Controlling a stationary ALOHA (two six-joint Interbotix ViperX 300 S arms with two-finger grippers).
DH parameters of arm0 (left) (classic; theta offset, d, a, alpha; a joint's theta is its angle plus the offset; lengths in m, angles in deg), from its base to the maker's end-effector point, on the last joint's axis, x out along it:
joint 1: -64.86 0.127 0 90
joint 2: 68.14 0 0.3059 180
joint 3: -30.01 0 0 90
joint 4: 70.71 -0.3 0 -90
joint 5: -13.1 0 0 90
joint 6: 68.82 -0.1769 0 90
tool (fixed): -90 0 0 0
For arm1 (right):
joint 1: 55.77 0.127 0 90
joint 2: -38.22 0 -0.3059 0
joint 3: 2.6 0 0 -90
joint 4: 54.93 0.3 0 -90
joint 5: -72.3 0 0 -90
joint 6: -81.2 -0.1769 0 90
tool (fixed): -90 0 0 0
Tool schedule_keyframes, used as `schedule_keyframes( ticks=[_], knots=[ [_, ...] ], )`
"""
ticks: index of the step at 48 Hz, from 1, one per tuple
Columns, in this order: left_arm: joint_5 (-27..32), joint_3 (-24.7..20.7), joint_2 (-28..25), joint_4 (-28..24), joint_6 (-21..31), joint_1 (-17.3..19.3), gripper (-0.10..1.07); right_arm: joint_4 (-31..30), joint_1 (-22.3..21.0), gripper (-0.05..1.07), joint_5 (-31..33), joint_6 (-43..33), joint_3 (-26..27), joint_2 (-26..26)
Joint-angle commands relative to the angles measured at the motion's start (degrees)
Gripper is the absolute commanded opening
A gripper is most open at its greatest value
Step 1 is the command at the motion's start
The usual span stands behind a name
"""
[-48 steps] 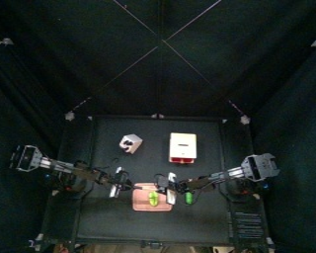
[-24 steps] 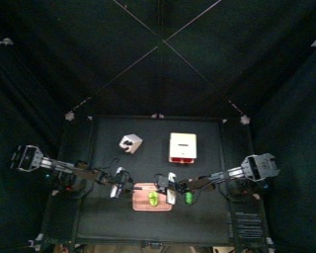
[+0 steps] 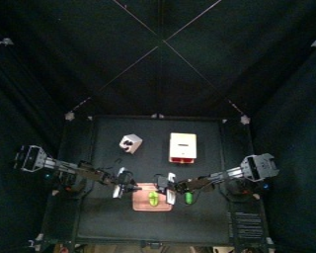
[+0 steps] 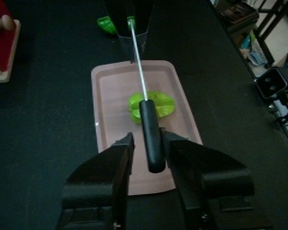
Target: Grab cleaver with both hands
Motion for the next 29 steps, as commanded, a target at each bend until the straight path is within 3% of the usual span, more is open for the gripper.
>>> schedule_keyframes(
  ticks=[1,13,29],
  knots=[
    [-0.4,-1.2,0.1,-0.1,-0.1,0.0,0.60,-0.1,-0.2,0.28,-0.2,0.2,1.4,0.9],
    [-0.4,-1.1,0.1,-0.1,-0.2,-0.1,0.40,0.0,-0.2,0.28,-0.2,0.2,1.7,0.8],
    [-0.4,-1.2,0.1,-0.1,-0.1,-0.1,0.39,0.3,-0.2,0.28,-0.2,0.0,1.8,0.4]
  ],
)
